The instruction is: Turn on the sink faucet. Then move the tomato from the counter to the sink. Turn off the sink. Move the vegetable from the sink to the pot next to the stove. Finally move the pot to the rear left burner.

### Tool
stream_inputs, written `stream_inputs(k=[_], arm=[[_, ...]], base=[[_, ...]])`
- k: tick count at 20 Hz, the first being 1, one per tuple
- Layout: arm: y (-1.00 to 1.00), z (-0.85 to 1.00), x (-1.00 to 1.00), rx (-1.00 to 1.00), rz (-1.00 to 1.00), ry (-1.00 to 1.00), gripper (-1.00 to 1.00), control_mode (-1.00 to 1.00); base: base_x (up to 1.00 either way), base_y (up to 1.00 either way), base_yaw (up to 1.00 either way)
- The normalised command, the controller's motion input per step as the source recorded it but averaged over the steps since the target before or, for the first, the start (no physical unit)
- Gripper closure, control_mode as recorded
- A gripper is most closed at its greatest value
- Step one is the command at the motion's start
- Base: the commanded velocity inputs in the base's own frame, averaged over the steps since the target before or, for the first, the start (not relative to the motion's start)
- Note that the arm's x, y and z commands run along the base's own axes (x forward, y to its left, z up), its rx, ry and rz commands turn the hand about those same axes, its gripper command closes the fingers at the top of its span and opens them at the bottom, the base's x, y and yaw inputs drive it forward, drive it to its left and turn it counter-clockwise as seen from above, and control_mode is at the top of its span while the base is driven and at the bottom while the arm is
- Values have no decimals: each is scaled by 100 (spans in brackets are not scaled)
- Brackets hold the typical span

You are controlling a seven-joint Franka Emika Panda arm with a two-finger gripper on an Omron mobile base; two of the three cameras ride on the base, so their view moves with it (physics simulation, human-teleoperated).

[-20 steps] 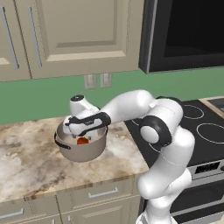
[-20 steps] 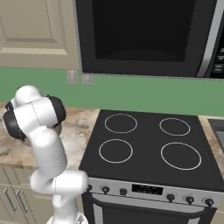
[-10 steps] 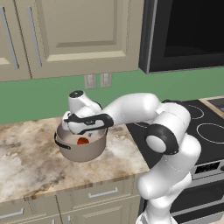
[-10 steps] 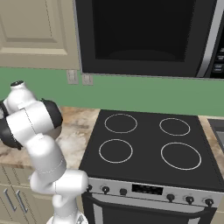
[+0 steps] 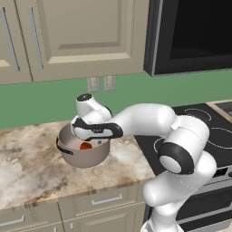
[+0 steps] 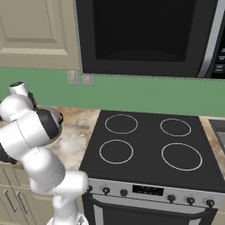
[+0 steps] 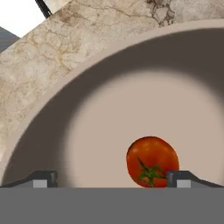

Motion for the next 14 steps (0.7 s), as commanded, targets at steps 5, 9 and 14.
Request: stream_inputs(k=[5,9,14], arm=[[-24,0,-22,0,-12,0,-100,-100],[-10,0,-4,0,-11,3,-100,-100],[-1,14,0,1,-6,0,-100,-100]], base=[[0,0,0],[0,0,0],[0,0,0]])
